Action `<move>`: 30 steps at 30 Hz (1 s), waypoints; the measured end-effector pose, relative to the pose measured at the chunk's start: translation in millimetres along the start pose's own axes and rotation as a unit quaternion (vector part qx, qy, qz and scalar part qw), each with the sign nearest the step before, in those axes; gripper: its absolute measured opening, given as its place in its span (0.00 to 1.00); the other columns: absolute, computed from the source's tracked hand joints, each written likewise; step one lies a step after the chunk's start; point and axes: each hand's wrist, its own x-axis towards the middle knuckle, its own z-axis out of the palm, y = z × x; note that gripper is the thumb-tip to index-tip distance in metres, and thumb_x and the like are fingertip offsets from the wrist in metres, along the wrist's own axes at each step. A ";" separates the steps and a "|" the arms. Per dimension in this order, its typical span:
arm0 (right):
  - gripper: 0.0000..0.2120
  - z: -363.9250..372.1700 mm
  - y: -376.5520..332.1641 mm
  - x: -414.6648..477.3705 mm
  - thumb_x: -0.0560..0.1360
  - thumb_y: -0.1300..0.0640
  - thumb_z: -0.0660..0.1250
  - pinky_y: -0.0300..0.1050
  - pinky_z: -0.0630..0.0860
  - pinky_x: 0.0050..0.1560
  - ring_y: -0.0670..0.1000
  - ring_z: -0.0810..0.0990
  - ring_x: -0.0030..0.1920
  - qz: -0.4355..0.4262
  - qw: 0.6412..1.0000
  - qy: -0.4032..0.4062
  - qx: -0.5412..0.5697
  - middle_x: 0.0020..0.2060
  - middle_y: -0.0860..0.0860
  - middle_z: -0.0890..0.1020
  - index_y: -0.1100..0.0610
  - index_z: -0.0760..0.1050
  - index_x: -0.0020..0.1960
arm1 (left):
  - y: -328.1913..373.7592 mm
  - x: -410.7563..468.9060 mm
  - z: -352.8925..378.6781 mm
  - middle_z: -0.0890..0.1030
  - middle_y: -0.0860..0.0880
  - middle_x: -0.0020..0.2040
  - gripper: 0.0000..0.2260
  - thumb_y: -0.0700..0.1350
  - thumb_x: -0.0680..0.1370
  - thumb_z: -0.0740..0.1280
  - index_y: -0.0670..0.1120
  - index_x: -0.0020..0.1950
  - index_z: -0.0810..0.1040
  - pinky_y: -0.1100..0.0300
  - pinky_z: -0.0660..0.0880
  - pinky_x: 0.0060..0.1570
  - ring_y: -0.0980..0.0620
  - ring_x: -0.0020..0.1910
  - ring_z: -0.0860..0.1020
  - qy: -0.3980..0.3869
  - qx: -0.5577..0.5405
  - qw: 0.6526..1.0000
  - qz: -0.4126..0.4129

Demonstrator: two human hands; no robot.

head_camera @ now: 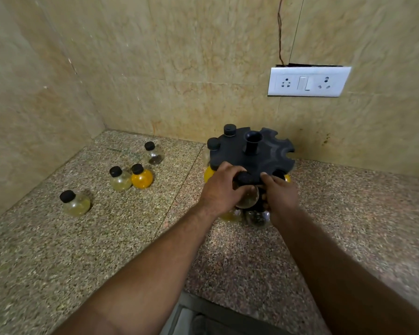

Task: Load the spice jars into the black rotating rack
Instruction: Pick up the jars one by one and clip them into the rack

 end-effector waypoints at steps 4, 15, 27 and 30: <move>0.09 0.5 2.6 7.8 0.81 0.55 0.68 0.42 0.77 0.32 0.51 0.83 0.36 0.002 1.000 -0.015 0.002 0.39 0.55 0.85 0.57 0.82 0.45 | 1.0 2.4 4.1 0.71 0.52 0.60 0.23 0.57 0.76 0.71 0.50 0.67 0.73 0.52 0.79 0.54 0.51 0.55 0.77 -0.008 0.051 0.999 0.000; 0.10 22.7 6.9 8.3 0.82 0.54 0.64 0.58 0.80 0.57 0.56 0.84 0.50 -0.015 1.000 -0.001 -0.013 0.46 0.55 0.85 0.58 0.81 0.48 | -10.7 9.7 11.7 0.69 0.51 0.64 0.23 0.58 0.78 0.68 0.50 0.69 0.70 0.55 0.73 0.44 0.48 0.56 0.77 0.042 0.062 0.997 -0.012; 0.18 81.2 33.2 -13.0 0.82 0.50 0.61 0.49 0.74 0.38 0.53 0.78 0.36 -0.044 0.992 -0.058 -0.103 0.39 0.58 0.85 0.55 0.83 0.39 | -78.7 33.1 -16.7 0.78 0.48 0.67 0.19 0.44 0.81 0.67 0.48 0.72 0.74 0.50 0.79 0.59 0.49 0.60 0.79 0.152 -0.096 0.980 -0.090; 0.19 97.5 45.7 -13.1 0.81 0.49 0.60 0.48 0.70 0.35 0.50 0.73 0.30 -0.054 0.981 -0.087 -0.164 0.30 0.54 0.80 0.58 0.81 0.39 | -102.1 29.2 -15.7 0.78 0.48 0.67 0.18 0.43 0.80 0.68 0.48 0.71 0.76 0.52 0.77 0.63 0.50 0.63 0.77 0.153 -0.119 0.973 -0.126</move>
